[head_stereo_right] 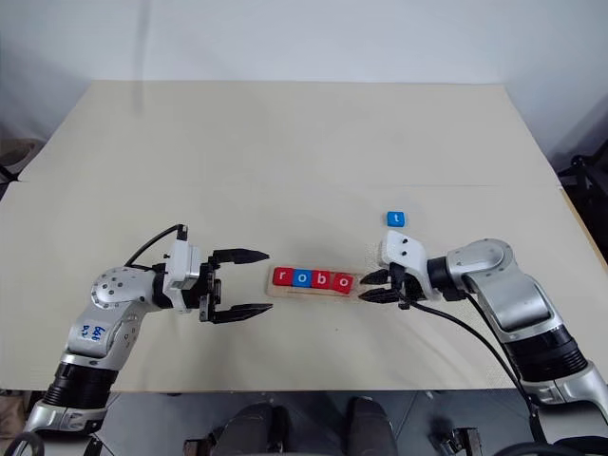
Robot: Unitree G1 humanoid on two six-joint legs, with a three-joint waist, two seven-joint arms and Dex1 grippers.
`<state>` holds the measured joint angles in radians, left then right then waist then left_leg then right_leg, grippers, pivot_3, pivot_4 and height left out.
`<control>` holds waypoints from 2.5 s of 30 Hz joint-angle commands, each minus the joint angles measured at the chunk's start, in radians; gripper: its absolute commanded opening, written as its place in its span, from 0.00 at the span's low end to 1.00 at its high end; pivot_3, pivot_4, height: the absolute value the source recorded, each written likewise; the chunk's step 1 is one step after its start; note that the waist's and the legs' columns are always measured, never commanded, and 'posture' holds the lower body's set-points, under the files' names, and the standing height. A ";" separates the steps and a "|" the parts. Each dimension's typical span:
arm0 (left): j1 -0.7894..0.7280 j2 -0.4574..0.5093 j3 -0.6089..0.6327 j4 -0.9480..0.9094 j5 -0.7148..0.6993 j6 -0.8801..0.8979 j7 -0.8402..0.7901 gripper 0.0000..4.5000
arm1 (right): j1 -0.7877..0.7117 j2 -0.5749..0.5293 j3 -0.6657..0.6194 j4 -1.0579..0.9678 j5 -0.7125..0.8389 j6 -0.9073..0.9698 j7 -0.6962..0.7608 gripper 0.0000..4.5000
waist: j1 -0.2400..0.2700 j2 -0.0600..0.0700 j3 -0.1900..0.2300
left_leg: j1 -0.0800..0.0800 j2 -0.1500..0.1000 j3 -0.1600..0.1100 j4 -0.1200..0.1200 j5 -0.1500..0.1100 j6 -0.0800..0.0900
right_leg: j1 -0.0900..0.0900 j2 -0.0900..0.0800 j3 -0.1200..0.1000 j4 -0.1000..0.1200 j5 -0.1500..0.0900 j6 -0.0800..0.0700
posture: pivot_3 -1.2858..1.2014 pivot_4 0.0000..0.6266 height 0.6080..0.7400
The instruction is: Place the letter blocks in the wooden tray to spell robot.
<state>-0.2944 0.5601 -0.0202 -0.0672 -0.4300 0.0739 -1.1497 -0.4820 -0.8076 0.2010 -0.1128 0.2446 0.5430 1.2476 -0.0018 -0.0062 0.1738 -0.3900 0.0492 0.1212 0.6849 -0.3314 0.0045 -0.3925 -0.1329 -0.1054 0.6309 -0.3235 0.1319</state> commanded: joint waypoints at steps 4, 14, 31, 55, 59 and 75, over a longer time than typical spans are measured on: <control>-0.001 0.003 0.005 -0.026 -0.005 -0.009 0.000 1.00 | -0.039 0.043 0.015 0.023 -0.031 0.000 -0.064 0.01 | 0.000 0.000 0.000 | 0.000 0.000 0.000 0.000 0.000 0.000 | 0.000 0.000 0.000 0.000 0.000 0.000 | 0.52 0.24 1.00; -0.002 0.003 0.009 -0.030 -0.003 -0.007 0.012 1.00 | -0.092 0.093 0.056 0.084 -0.062 -0.016 -0.090 0.01 | 0.000 0.000 0.000 | 0.000 0.000 0.000 0.000 0.000 0.000 | 0.000 0.000 0.000 0.000 0.000 0.000 | 0.52 0.24 1.00; 0.004 0.000 0.002 -0.034 -0.003 -0.008 0.025 1.00 | -0.063 0.026 -0.040 0.010 0.000 0.015 -0.076 0.01 | 0.004 0.000 0.000 | 0.000 0.000 0.000 0.000 0.000 0.000 | 0.000 0.000 0.000 0.000 0.000 0.000 | 0.52 0.24 1.00; -0.083 -0.033 -0.006 0.115 0.012 -0.045 -0.021 1.00 | 0.667 0.219 -0.714 -0.169 0.188 -0.322 -0.421 0.99 | 0.019 0.000 0.000 | 0.003 0.000 0.003 -0.001 0.000 0.000 | 0.002 0.001 0.001 -0.001 0.000 0.000 | 0.52 0.24 1.00; -0.094 -0.036 -0.007 0.123 0.017 -0.053 -0.024 1.00 | 0.575 0.188 -0.635 -0.171 0.211 -0.170 -0.465 0.99 | 0.019 0.000 0.000 | 0.003 0.000 0.002 -0.001 0.000 0.000 | 0.002 0.001 0.002 0.000 0.000 0.000 | 0.52 0.24 1.00; -0.038 -0.049 0.009 0.056 0.019 -0.051 0.043 1.00 | -0.108 0.324 -0.321 0.272 0.028 0.171 -0.858 0.99 | -0.004 0.000 0.000 | 0.000 0.000 0.002 -0.001 0.000 0.000 | -0.001 0.000 0.001 0.001 0.000 -0.001 | 0.52 0.24 1.00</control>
<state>-0.3430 0.5094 -0.0186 0.0377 -0.4062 0.0306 -1.1119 -0.5671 -0.4858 -0.1120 0.1448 0.2901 0.7236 0.4242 -0.0056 -0.0057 0.1734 -0.3900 0.0490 0.1232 0.6838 -0.3311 0.0041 -0.3933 -0.1326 -0.1046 0.6317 -0.3236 0.1314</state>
